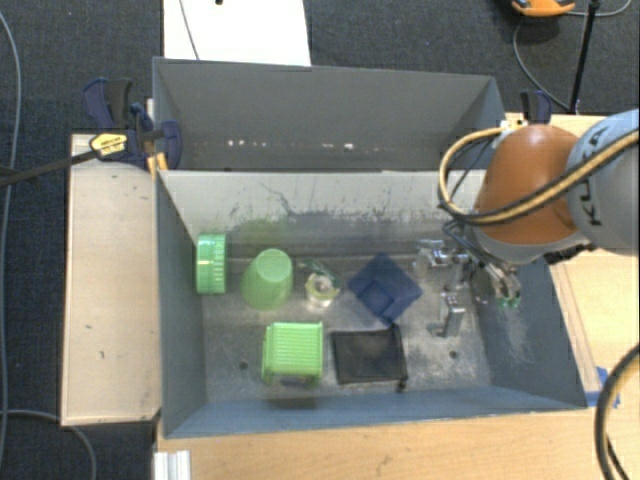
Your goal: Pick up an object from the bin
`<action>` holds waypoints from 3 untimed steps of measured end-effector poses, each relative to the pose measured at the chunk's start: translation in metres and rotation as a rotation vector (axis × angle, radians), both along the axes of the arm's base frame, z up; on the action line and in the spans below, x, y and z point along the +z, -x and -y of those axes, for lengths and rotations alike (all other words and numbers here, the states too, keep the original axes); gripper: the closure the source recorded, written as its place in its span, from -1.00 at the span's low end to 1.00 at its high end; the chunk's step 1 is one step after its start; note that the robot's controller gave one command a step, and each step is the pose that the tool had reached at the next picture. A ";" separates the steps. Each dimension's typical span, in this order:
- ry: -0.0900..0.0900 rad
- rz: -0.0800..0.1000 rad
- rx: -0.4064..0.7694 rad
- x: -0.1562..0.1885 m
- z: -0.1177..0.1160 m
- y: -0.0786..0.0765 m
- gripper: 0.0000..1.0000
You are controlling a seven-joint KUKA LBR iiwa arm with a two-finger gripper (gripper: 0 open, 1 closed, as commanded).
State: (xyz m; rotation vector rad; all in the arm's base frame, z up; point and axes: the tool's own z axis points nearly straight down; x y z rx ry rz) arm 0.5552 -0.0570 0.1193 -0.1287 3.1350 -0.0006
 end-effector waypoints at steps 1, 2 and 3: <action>0.001 0.000 0.323 -0.008 -0.035 -0.019 -1.00; 0.001 0.002 0.208 -0.004 -0.057 0.036 -1.00; -0.001 0.002 -0.005 -0.038 -0.066 0.033 -1.00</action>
Offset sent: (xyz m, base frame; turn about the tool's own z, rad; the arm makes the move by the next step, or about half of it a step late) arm -0.0704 0.0706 -0.0024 -0.1256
